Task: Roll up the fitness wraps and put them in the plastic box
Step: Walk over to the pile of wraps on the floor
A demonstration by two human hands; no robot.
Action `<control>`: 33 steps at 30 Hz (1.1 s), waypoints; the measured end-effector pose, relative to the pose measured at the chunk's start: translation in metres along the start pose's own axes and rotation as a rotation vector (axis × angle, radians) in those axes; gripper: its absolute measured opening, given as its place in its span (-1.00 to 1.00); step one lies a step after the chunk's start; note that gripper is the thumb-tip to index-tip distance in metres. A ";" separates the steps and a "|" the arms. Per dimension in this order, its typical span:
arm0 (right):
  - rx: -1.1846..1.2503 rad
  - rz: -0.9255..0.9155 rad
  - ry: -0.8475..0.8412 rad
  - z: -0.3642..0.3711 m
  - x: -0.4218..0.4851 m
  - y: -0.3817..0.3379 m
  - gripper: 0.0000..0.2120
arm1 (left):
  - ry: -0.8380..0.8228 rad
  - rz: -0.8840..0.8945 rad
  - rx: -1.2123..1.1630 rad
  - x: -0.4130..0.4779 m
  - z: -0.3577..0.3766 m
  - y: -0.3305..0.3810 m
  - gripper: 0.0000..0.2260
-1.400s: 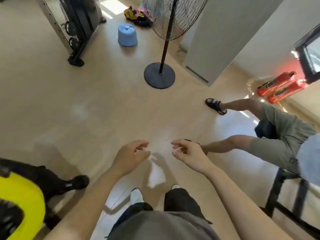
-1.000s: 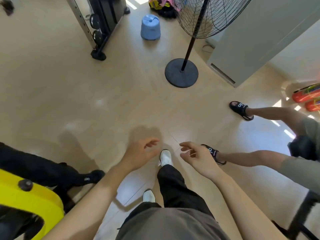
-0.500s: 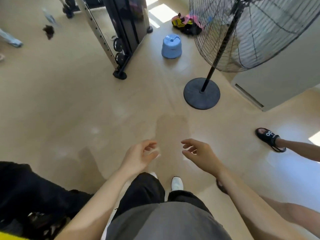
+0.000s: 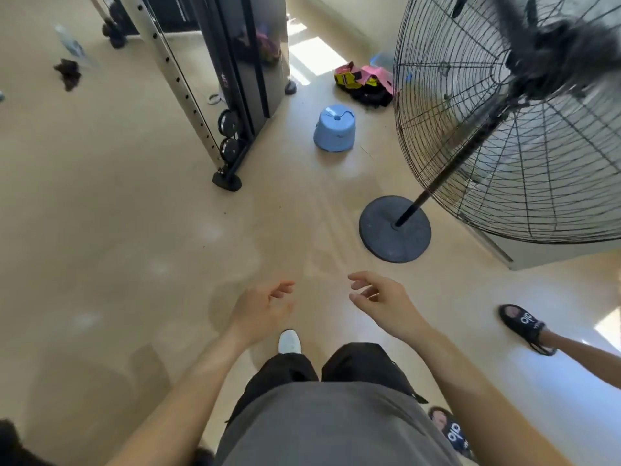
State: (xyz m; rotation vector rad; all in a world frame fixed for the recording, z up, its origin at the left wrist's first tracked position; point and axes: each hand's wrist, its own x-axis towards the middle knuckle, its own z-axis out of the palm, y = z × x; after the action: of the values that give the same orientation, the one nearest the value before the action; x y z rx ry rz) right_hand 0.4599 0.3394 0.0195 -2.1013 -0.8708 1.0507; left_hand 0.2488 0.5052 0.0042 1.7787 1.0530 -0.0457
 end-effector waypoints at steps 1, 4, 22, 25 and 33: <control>0.017 -0.003 0.015 -0.002 0.015 -0.010 -0.72 | -0.014 0.003 0.004 0.016 -0.012 0.004 -0.61; 0.045 -0.011 0.038 -0.010 0.057 -0.034 -0.73 | -0.055 0.004 0.060 0.059 -0.046 0.020 -0.53; 0.017 0.036 -0.079 -0.102 0.361 -0.114 -0.72 | -0.015 -0.050 0.105 0.345 -0.168 0.114 -0.75; -0.001 0.020 -0.081 -0.114 0.411 -0.139 -0.71 | 0.009 -0.056 0.080 0.382 -0.194 0.121 -0.79; 0.006 0.087 0.020 -0.128 0.534 -0.206 -0.71 | -0.072 0.021 0.079 0.518 -0.271 0.135 -0.77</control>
State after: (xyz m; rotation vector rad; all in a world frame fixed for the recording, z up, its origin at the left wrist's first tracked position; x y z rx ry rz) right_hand 0.7587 0.8438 0.0104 -2.1579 -0.7714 1.0732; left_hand 0.5442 1.0273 -0.0139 1.8453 0.9927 -0.1392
